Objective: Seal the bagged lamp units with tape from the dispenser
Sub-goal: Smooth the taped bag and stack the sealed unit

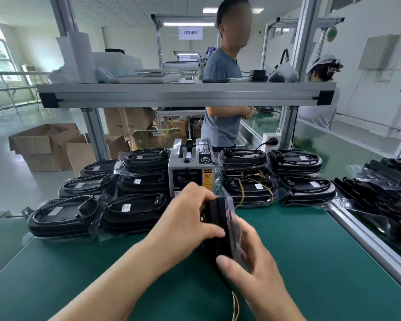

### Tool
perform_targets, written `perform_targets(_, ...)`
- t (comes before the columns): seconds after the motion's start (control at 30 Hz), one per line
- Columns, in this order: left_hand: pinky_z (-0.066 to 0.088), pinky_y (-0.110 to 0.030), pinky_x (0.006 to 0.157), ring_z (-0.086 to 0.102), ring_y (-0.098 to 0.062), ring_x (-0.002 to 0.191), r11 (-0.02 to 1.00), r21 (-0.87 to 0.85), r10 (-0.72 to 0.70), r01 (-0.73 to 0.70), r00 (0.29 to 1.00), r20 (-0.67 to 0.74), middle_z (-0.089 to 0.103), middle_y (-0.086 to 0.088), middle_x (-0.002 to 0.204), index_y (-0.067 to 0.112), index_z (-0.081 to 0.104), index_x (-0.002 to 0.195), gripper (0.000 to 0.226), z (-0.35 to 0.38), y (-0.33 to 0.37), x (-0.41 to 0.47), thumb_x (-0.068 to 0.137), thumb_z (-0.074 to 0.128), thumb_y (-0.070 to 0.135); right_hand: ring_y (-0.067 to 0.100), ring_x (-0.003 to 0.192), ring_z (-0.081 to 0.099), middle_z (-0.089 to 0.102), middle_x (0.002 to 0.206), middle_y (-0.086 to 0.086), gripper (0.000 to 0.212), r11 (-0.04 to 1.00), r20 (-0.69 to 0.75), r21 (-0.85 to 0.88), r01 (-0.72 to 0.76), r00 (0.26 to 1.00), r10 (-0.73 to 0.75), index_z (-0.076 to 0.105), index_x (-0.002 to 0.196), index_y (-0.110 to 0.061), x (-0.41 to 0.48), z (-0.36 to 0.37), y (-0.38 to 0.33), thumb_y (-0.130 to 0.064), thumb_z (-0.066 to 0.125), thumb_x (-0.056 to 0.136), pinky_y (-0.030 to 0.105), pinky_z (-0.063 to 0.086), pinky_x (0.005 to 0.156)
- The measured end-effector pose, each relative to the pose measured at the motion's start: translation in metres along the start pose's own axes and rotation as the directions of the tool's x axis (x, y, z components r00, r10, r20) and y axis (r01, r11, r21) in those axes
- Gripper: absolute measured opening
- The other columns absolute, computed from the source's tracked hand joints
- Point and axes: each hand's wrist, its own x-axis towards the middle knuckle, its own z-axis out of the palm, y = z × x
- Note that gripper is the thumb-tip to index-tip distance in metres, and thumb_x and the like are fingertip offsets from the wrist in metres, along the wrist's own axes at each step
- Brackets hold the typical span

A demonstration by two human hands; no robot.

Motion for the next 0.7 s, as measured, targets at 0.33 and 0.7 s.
perform_targets(0.33,0.041,-0.009,0.09,0.054,-0.006,0.103,0.96,0.117,0.263,-0.254,0.962,-0.076,0.045,0.016,0.118,0.013,0.062,0.116,0.056,0.045,-0.014,-0.046,0.064,0.083,0.008,-0.002,0.128,0.048,0.048,0.133,-0.027,0.055,0.897,-0.284,-0.402,-0.183,0.956,0.068,0.044,0.144,-0.033,-0.006,0.004,-0.02,-0.037,0.06,0.092,0.02,0.039,0.105)
perform_targets(0.7,0.051,-0.021,0.087,0.058,-0.006,0.099,0.957,0.086,0.289,-0.278,0.942,-0.171,0.055,0.004,0.114,0.006,0.064,0.11,0.054,0.042,-0.024,-0.055,0.062,0.089,0.007,-0.007,0.094,0.065,0.073,0.097,-0.023,0.038,0.962,-0.345,-0.141,-0.233,0.923,0.172,0.068,0.115,-0.047,-0.004,0.018,-0.028,-0.056,0.04,0.092,0.007,0.046,0.081)
